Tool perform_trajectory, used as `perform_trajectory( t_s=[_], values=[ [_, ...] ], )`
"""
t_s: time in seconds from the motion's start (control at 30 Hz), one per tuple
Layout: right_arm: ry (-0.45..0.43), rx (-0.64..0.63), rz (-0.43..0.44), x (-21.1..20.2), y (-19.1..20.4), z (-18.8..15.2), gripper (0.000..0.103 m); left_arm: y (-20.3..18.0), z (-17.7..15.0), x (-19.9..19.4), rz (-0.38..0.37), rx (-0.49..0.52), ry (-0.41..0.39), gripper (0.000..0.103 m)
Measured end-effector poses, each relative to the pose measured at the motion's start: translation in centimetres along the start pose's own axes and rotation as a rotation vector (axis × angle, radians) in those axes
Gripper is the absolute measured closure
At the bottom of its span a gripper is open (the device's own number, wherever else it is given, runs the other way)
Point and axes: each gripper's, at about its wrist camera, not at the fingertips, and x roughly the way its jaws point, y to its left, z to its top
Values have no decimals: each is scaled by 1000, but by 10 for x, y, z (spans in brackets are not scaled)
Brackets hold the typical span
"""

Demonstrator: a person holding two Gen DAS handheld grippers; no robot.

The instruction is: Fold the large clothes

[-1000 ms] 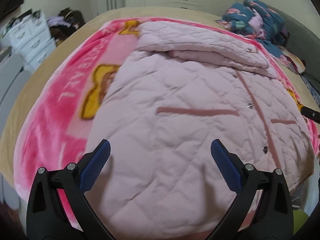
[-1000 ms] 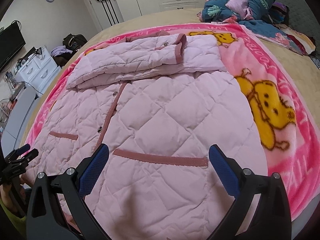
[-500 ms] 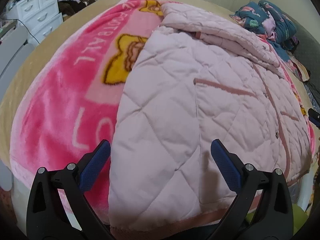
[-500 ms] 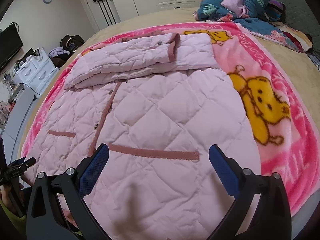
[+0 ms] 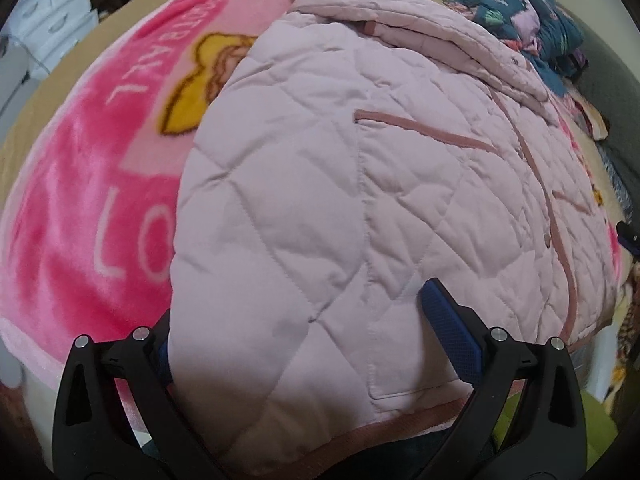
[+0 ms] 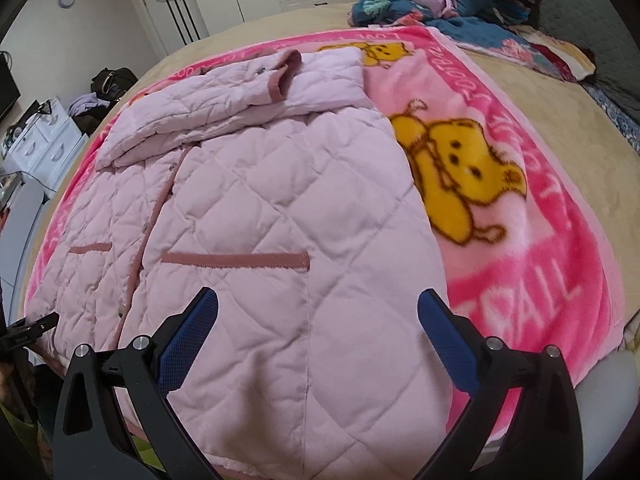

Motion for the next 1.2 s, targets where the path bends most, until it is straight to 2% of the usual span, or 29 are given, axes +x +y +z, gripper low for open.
perform_trajectory(
  t_s=[0.17,0.43,0.7,0.93,0.97,1.0,1.03,1.1,1.13,1.17,1.2],
  values=[
    [43,-15,-5,1,-8,-13,4,-10,-1,-3,5,60,-17,9],
    [134,38,-5,2,-36,-46,4,-21,-4,-5,-4,144,-17,9],
    [199,49,68,5,-46,-75,4,-16,-5,-8,-35,148,-8,9],
    [206,97,159,8,-50,-94,7,-7,-11,-12,-44,146,10,9],
    [207,96,167,7,-51,-95,12,-5,-11,-13,-47,142,11,9],
    [207,101,186,6,-50,-97,22,-2,-12,-13,-49,135,12,9],
    [203,108,197,4,-49,-98,25,0,-12,-14,-51,128,14,9],
    [190,114,220,-2,-46,-97,45,5,-12,-14,-54,112,18,9],
    [178,112,233,-6,-44,-95,50,7,-12,-14,-60,101,21,9],
    [170,111,247,-9,-42,-93,65,9,-12,-14,-66,92,24,9],
    [154,112,274,-15,-40,-89,73,12,-11,-13,-76,76,28,9]
  ],
)
